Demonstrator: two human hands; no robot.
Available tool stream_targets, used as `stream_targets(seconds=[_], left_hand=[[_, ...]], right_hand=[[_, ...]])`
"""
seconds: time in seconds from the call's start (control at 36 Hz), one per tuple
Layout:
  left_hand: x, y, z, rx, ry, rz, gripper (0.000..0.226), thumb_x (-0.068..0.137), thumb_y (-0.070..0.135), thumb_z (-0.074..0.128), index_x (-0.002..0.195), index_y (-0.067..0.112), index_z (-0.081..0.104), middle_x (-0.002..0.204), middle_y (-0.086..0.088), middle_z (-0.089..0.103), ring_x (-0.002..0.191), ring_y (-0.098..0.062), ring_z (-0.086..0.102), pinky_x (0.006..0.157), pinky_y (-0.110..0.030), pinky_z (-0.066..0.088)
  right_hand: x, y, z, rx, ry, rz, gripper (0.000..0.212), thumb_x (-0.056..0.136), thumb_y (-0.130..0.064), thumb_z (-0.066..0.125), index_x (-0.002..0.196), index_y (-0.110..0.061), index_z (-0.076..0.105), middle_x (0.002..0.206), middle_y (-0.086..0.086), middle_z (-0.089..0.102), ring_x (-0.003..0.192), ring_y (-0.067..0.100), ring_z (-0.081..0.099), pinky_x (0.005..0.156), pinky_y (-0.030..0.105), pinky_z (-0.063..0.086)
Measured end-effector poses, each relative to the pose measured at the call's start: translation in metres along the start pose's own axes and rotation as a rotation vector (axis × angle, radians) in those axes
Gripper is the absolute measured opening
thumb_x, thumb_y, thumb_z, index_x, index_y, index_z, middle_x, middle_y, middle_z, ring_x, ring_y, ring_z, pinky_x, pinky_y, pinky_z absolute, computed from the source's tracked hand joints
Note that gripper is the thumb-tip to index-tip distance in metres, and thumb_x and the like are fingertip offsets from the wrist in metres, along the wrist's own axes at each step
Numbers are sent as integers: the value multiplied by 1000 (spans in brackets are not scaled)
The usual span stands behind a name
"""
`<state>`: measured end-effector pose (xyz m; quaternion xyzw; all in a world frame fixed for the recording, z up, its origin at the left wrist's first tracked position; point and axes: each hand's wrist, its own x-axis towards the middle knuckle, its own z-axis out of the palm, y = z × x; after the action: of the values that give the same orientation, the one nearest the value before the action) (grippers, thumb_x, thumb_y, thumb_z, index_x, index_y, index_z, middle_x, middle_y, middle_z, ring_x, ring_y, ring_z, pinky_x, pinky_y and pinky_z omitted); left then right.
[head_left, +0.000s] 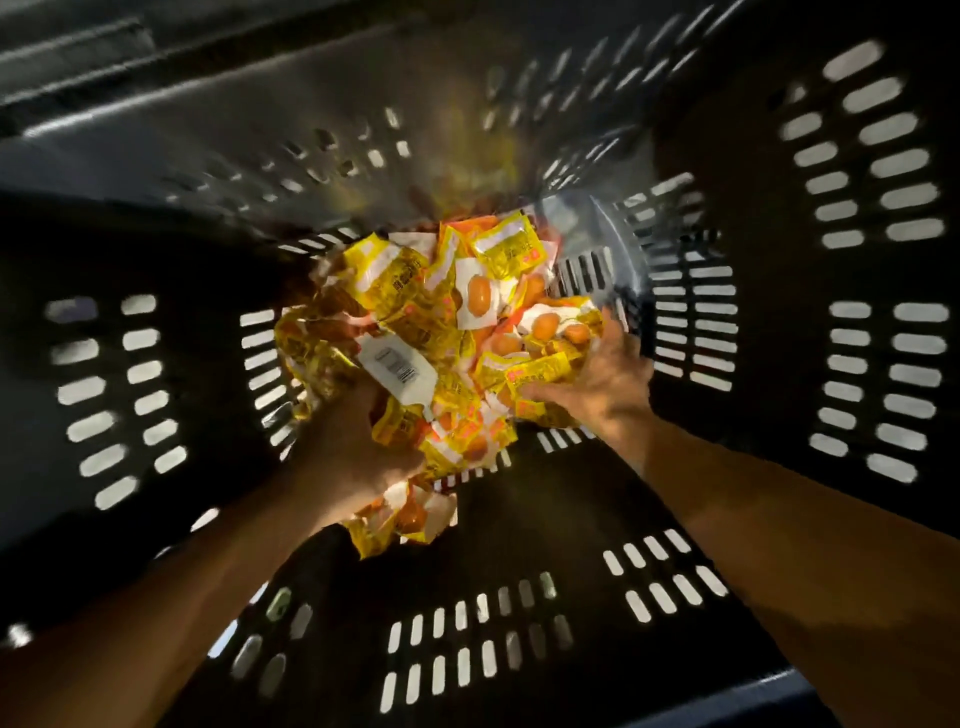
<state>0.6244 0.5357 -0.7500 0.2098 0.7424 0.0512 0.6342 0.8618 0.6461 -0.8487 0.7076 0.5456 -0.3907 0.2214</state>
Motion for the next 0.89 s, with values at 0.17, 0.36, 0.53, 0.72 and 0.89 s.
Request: stream_targets(seconds=[0.17, 0.36, 0.53, 0.72, 0.89], left_hand=[[5, 0, -7, -29, -50, 0, 82, 56, 25, 80, 133, 24, 51, 125, -3, 65, 123, -27, 58, 104, -55, 47], [6, 1, -8, 88, -18, 18, 66, 66, 21, 85, 124, 26, 54, 115, 2, 67, 115, -25, 61, 99, -50, 50], [14, 1, -9, 135, -25, 11, 65, 72, 13, 84, 129, 20, 54, 121, -1, 64, 122, -25, 57, 105, -51, 46], [4, 2, -9, 99, -25, 27, 75, 78, 12, 82, 142, 25, 44, 137, 1, 56, 133, -23, 49, 109, -51, 44], [-27, 17, -16, 63, 14, -6, 78, 80, 5, 78, 147, 27, 43, 140, -1, 57, 134, -25, 49, 111, -52, 41]], right_hand=[[14, 2, 2, -316, -71, 2, 133, 52, -97, 58, 152, -12, 34, 156, 13, 30, 145, 40, 26, 116, 55, 29], [-9, 11, -1, 357, -8, -88, 87, 51, -43, 98, 119, -37, 43, 128, -4, 57, 117, 21, 60, 98, 48, 55], [-11, 5, -13, 425, -99, -5, 112, 49, -44, 99, 139, -51, 33, 124, -10, 61, 107, 21, 68, 82, 47, 63], [-20, 4, -22, 454, -152, 40, 102, 60, -34, 97, 147, -40, 43, 136, -2, 59, 118, 24, 64, 90, 49, 60], [-65, 4, -44, 555, -102, 70, 92, 62, -18, 96, 142, -32, 51, 127, -3, 66, 116, 20, 64, 102, 41, 54]])
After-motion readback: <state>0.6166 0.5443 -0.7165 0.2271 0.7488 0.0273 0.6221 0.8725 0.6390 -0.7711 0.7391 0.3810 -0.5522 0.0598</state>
